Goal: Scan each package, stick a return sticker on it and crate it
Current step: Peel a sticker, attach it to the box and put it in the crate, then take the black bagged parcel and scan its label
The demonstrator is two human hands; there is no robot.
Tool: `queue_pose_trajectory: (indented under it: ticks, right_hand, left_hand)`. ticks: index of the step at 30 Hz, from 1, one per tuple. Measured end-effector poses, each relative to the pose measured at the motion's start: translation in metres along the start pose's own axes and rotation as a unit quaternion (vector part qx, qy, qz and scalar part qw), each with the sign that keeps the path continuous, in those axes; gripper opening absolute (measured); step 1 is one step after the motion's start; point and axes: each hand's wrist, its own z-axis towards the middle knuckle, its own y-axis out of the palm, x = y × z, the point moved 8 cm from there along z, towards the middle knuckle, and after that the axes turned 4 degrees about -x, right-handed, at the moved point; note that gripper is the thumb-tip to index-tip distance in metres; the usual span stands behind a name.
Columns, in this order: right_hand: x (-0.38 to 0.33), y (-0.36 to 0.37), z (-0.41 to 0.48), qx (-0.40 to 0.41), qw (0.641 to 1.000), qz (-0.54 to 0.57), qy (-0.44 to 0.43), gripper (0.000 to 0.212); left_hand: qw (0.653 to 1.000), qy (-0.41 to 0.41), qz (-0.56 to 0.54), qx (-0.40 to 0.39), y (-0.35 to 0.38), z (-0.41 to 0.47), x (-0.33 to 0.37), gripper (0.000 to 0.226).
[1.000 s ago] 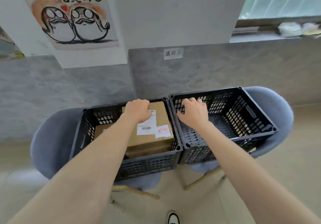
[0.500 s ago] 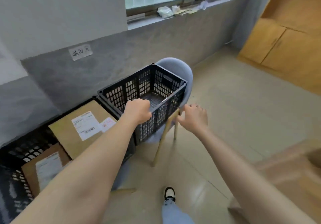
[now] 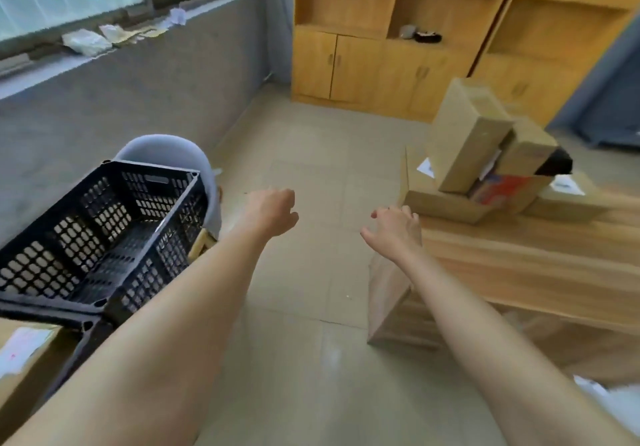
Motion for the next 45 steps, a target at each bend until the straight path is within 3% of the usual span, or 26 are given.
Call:
queue_pose_trajectory:
  ticks: [11,21,33,45]
  right_hand:
    - [0.254,-0.018,-0.03,0.004,0.991,0.037,0.132,0.041]
    - [0.466,-0.033,-0.072,0.022,0.978,0.059,0.198,0.044]
    - [0.623,-0.034,-0.079,0.039,0.959,0.073,0.272,0.041]
    - [0.751,-0.06,0.016,0.034,0.972,0.044,0.227,0.04]
  left_hand:
    - [0.991,0.13,0.019,-0.033,0.026,0.063,0.265,0.029]
    - [0.978,0.203,0.035,-0.038,0.054,0.069,0.485,0.017]
    - [0.966,0.244,0.071,-0.048,0.075,0.11,0.633,0.026]
    - [0.974,0.212,0.067,-0.037,0.079,0.217,0.765,0.028]
